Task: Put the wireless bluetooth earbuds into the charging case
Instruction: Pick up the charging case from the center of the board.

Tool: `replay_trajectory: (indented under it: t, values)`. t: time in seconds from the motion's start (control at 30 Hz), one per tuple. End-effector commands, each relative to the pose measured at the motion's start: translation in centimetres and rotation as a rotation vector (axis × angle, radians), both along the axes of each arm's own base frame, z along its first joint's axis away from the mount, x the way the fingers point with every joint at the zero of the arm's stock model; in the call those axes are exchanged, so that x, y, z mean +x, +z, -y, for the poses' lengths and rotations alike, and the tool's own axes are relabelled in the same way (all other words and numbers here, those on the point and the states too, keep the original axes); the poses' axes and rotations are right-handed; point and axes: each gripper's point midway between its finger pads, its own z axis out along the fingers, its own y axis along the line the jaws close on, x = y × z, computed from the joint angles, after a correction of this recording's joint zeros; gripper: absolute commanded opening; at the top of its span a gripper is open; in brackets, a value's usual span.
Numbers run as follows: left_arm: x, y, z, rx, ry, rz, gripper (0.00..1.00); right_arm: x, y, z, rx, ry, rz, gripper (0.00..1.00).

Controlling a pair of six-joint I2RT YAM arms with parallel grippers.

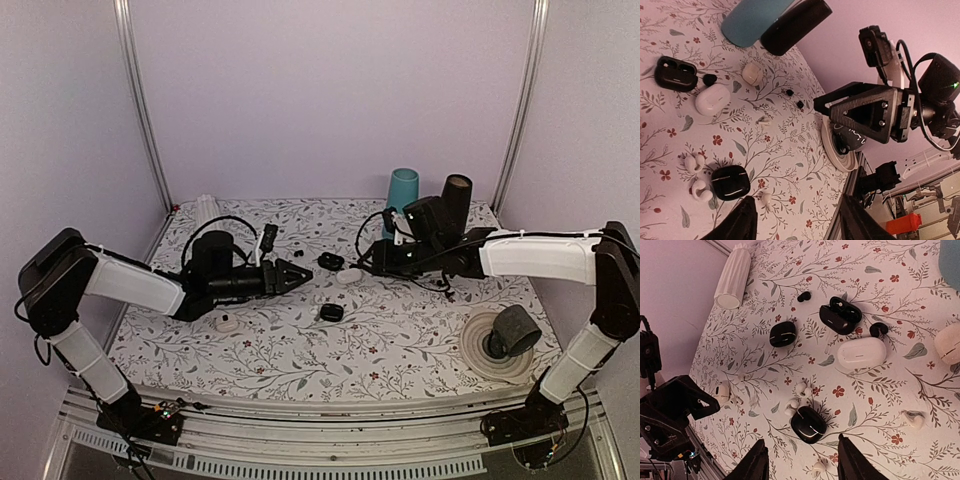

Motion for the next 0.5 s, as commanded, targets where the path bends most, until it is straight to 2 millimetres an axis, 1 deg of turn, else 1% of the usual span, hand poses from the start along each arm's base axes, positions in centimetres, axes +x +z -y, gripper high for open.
replay_trajectory:
  t: [0.0, 0.1, 0.13, 0.2, 0.33, 0.47]
  values:
    - [-0.6, -1.1, -0.8, 0.057, 0.019, 0.007, 0.58, -0.4, -2.3, -1.5, -0.100, 0.054, -0.010, 0.50]
    - [-0.6, -1.4, -1.7, 0.077, 0.049, 0.007, 0.58, -0.3, -5.1, -2.3, -0.184, 0.106, -0.051, 0.53]
    - [-0.6, -1.3, -1.9, 0.081, 0.055, 0.008, 0.57, -0.1, -5.5, -2.7, -0.200, 0.119, -0.058, 0.54]
    - [-0.6, -1.1, -2.3, 0.087, 0.069, 0.017, 0.58, -0.3, -7.1, -3.3, -0.227, 0.133, -0.092, 0.54]
    - [-0.4, -0.7, -2.9, 0.097, 0.090, 0.033, 0.57, -1.4, -8.6, -4.8, -0.262, 0.170, -0.097, 0.57]
    - [-0.2, -0.6, -3.1, 0.097, 0.092, 0.034, 0.57, -2.1, -9.3, -6.0, -0.290, 0.236, -0.044, 0.67]
